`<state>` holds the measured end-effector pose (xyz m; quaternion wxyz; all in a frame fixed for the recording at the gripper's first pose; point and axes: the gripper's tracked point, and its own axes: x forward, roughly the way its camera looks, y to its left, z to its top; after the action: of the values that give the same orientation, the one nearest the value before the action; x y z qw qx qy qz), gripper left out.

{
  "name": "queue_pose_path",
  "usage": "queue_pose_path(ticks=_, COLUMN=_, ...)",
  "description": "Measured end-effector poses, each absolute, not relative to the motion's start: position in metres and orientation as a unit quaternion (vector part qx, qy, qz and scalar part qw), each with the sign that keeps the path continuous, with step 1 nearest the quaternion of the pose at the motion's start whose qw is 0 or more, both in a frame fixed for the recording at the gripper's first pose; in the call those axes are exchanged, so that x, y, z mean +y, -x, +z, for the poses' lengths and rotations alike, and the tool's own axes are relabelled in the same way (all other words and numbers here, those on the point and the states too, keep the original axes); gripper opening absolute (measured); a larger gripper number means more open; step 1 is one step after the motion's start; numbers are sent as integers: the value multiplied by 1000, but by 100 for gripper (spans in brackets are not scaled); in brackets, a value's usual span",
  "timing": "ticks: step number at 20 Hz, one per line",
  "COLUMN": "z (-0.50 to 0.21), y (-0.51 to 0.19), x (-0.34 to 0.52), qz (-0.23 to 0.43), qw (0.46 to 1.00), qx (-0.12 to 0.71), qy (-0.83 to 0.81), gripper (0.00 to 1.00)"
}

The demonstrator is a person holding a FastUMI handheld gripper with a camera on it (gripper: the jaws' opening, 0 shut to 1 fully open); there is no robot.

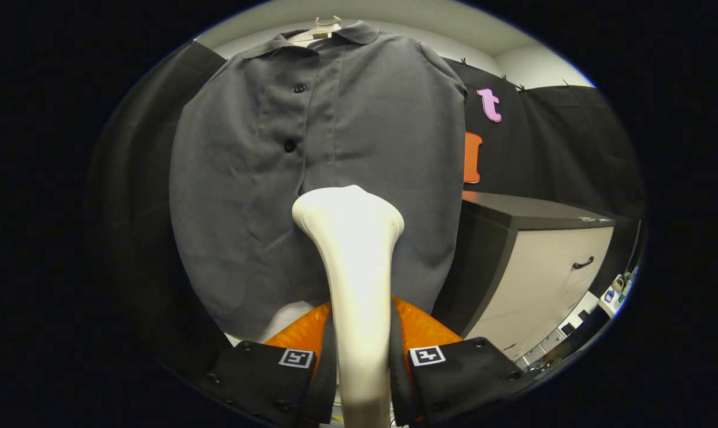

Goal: Iron the clothes twice with a garment steamer, once on the left side and once on the right side.

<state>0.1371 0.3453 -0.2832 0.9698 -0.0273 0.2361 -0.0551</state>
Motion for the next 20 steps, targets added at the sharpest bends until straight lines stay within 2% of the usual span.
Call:
queue_pose_path(ticks=11, z=-309, y=-122, x=343, qz=-59, qw=961, qx=271, qy=18, gripper=45)
queue_pose_path(ticks=15, z=-273, y=-130, x=356, qz=-46, qw=972, qx=228, qy=8, gripper=45)
queue_pose_path(ticks=20, z=-189, y=-154, x=381, qz=-20, qw=987, qx=157, qy=-5, gripper=45)
